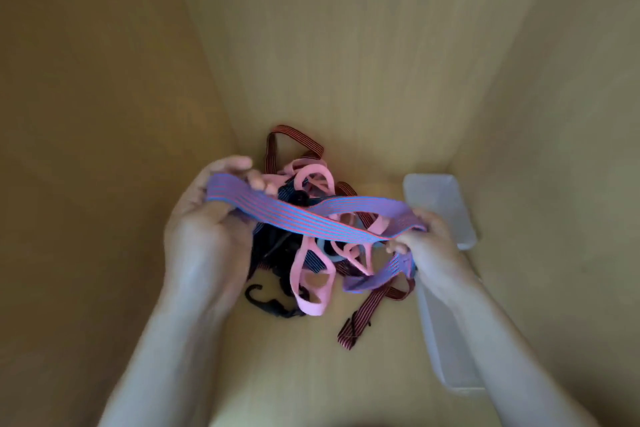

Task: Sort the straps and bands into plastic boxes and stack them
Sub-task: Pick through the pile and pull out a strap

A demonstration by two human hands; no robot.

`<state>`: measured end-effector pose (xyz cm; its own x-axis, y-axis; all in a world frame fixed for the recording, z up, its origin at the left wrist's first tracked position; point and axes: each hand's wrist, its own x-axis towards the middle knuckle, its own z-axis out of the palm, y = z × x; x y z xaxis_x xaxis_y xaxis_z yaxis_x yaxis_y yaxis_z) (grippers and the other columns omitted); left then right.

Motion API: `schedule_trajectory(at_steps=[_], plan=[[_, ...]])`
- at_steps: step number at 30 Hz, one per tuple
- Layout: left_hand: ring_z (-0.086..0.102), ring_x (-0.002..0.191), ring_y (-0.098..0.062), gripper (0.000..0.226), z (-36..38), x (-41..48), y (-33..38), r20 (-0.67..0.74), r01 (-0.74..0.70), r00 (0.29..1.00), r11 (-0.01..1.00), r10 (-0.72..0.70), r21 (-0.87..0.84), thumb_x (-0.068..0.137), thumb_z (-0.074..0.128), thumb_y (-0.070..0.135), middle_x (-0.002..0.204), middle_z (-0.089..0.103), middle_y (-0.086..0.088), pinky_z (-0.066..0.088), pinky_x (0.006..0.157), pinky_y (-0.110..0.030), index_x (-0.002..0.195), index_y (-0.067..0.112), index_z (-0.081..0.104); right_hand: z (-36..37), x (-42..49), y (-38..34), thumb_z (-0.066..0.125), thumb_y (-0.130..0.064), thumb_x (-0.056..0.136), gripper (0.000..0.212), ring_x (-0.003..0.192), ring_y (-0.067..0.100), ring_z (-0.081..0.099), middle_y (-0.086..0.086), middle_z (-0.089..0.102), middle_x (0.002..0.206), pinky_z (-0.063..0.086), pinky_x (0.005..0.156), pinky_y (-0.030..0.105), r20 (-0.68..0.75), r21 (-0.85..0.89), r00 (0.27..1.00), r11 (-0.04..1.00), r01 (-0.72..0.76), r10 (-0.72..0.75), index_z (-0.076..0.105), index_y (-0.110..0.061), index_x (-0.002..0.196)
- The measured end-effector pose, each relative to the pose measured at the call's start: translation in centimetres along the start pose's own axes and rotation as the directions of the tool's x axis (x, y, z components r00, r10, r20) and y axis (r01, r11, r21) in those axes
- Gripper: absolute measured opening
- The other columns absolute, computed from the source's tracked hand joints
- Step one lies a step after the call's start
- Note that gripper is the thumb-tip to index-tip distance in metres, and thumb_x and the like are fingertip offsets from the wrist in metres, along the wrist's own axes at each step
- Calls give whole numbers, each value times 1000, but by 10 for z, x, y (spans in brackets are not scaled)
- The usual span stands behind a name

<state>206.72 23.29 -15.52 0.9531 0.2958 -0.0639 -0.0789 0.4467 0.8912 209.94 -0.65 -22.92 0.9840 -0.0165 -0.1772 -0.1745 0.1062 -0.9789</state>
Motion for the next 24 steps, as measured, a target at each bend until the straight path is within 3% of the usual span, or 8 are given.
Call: schedule_trajectory(at_steps=[4,7,9,14,17,20,22,24], plan=[[66,82,-17,52,-19,-18,-19,30,-54,998,943,46,329,67,39,-21,83,72,-4,54,77,-27,97,12,65,-5,-3,-31,56,6,66,10,37,2,31,5,40,49,24,42,20,-47,19,994,995,103,-102,57,-3,61],[66,89,-11,53,-27,-27,-37,158,5,982,843,-106,537,69,45,-17,96,74,-1,49,74,-21,108,14,63,-9,-4,-46,55,-7,57,25,43,10,36,10,45,57,30,47,27,-47,-186,984,970,158,-169,59,7,77],[65,98,-5,50,-26,-33,-45,261,-1,945,793,-200,610,81,58,-18,99,73,10,48,78,-12,112,22,59,-10,-5,-51,58,-8,60,16,41,5,39,-8,47,48,32,43,22,10,-286,979,938,198,-204,62,-2,75],[58,110,-5,53,-3,-45,-58,402,-199,909,733,-110,651,75,80,18,119,59,15,49,82,-10,111,47,54,2,-11,-45,62,13,77,14,43,-2,35,-15,42,47,26,41,12,201,-503,964,826,255,-175,58,1,73],[42,131,-1,36,10,-40,-63,446,-306,894,675,-39,672,74,88,24,134,49,18,53,93,-33,100,33,65,13,-16,-43,60,15,79,34,46,-4,39,-15,49,50,30,43,13,285,-425,951,873,239,-121,65,-17,68],[27,144,-1,23,12,-31,-66,534,-387,843,625,-57,678,73,90,20,147,45,11,28,117,-29,88,17,73,17,-18,-47,62,16,82,54,44,-5,45,-15,54,48,34,43,11,365,-338,928,918,206,-73,67,-34,63],[27,146,-4,16,13,-29,-68,568,-391,819,651,-76,651,77,87,16,150,45,8,24,118,-28,85,12,73,16,-19,-51,66,9,79,44,42,-3,47,-13,55,47,36,42,12,389,-307,919,931,196,-65,68,-33,65],[47,133,-6,14,13,-29,-67,564,-328,820,726,-99,605,87,76,7,138,58,4,43,103,-34,79,3,65,13,-20,-53,65,-1,73,32,42,-2,48,-13,55,48,37,42,12,408,-297,911,935,195,-61,68,-32,65]])
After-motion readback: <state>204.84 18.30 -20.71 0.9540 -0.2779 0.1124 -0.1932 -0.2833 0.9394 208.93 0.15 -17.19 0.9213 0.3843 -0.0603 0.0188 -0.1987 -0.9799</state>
